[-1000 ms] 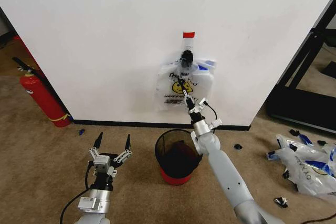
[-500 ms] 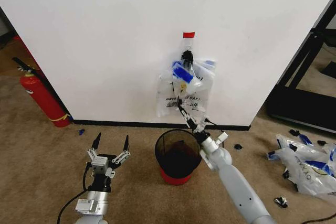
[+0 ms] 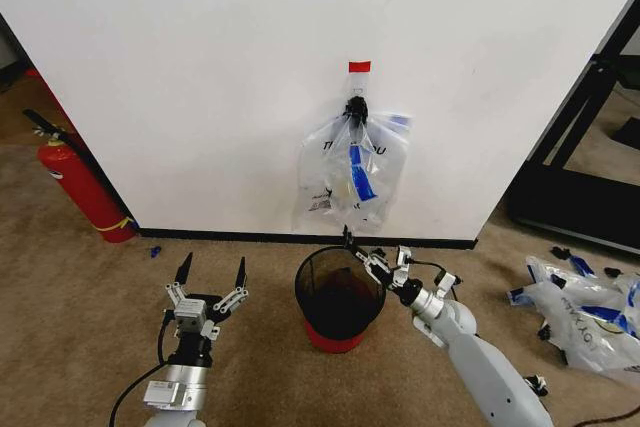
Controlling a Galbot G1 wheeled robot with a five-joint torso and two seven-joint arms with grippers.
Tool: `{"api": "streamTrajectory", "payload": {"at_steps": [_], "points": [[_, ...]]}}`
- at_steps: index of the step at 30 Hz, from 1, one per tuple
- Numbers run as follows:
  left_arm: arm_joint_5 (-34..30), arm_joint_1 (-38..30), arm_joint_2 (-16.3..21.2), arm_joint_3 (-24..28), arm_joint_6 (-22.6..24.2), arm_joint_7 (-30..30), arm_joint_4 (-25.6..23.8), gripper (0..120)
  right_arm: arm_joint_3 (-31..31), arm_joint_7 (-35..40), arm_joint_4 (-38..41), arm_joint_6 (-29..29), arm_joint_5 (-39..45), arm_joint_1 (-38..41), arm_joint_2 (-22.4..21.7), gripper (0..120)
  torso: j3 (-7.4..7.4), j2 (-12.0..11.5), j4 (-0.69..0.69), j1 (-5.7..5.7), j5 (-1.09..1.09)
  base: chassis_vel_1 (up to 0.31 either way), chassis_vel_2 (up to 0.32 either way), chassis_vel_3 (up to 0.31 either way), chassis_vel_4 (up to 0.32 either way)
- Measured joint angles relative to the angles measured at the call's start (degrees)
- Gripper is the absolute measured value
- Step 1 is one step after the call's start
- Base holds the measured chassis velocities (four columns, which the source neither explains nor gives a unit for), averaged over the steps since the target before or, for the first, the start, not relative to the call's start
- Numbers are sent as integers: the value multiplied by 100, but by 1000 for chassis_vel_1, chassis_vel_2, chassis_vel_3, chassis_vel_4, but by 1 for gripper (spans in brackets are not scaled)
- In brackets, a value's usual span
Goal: Pick up the garbage bag from the wall and place it over the trash bin.
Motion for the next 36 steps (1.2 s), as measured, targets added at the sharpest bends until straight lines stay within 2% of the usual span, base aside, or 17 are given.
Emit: {"api": "streamTrajectory", "payload": {"at_steps": [24,30,34,36], "points": [[-57,-40,37,9,-64,-7,68,100,42,-534,272,92,-574,-530,-171,0,0,0,0,0,-1,0,0,0,0],[-73,-29,71,-4,-76,-7,69,100,67,-68,298,406,-322,-510,-129,0,0,0,0,0,0,0,0,0,0],[-102,-22,94,-15,-87,-9,74,100,-153,965,922,868,371,-558,-83,0,0,-1,1,0,0,0,0,0,0],[-104,-19,95,-15,-89,-9,74,100,-205,1186,1080,950,438,-569,-91,1,0,-1,1,0,-1,0,0,0,0]]}}
